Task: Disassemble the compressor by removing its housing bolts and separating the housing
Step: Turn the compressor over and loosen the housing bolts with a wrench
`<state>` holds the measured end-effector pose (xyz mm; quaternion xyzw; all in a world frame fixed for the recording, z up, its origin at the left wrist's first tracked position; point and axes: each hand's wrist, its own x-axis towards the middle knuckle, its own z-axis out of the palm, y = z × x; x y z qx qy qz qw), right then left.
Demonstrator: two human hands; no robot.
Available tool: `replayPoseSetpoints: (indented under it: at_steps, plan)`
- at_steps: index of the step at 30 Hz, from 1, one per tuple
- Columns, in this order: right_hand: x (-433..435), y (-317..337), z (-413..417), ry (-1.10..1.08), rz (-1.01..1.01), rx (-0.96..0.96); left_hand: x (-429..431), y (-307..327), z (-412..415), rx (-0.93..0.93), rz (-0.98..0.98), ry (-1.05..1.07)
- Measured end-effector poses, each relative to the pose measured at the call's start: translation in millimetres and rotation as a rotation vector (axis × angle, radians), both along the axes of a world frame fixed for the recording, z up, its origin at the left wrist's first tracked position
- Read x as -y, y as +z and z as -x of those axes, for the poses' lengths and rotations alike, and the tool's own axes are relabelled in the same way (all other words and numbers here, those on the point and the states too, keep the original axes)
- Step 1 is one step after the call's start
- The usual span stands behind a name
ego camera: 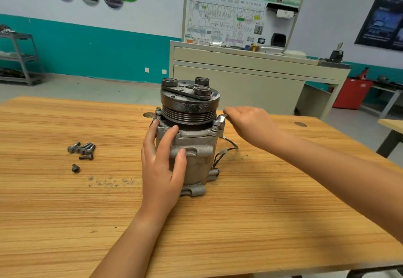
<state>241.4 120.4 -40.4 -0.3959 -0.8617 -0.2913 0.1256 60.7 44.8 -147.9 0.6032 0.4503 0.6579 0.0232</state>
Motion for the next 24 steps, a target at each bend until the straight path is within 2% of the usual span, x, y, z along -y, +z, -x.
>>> replayPoseSetpoints:
  at_steps: [4,6,10,24]
  plan:
    - [23,4,-19,0.078,-0.039,-0.432,-1,0,-1,0.012,0.009,0.001]
    - [41,8,-25,0.057,-0.015,-0.5,-1,-1,-1,0.013,0.006,0.003]
    - [73,5,-25,-0.094,0.119,-0.192,-1,-2,-1,0.02,0.006,0.008]
    - [111,25,20,-0.408,0.175,0.181,-1,0,-1,0.012,0.002,0.023]
